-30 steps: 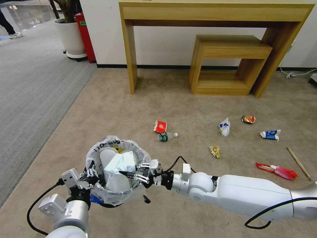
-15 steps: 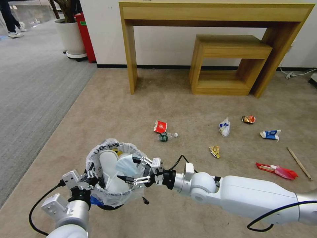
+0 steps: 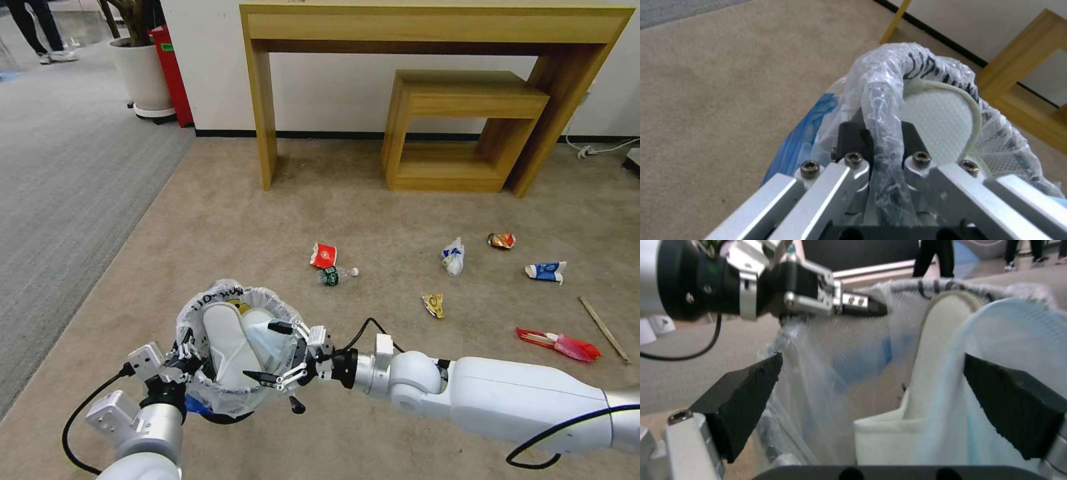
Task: Pick up the trash bin and place the garbage on the floor into it.
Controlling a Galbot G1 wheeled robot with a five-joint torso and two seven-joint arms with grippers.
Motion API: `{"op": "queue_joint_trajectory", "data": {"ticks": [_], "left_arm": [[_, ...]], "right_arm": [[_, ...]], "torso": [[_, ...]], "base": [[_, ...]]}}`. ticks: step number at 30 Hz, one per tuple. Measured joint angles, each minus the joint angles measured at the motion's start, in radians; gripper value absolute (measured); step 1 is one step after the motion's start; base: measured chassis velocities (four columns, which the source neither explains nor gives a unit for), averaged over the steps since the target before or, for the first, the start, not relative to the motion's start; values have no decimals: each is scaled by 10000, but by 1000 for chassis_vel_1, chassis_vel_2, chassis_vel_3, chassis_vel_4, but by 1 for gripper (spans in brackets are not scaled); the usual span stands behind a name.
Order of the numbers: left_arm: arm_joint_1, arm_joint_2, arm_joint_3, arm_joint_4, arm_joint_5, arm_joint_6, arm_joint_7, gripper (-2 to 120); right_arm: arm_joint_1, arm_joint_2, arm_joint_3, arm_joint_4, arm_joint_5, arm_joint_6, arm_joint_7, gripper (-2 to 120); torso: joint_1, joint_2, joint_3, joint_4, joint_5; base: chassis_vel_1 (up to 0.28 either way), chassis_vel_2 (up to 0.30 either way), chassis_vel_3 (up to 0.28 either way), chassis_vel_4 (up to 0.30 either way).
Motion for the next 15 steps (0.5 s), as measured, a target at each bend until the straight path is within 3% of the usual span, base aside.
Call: {"op": "queue_joint_trajectory", "data": {"ticks": [9,15], "left_arm": [[-332,123,-228,236,-333,-19,-70,3],[-873,350,-593,982,-967,26,-305,3]], "right_arm": [[586,51,-542,161,111,-21,75,100],[702,-210,-501,533,171,-21,141,100]], "torso": [[0,0,0,0,-1],[1,0,0,-1,0]], "base": [[0,0,0,0],[0,0,0,0]]}}
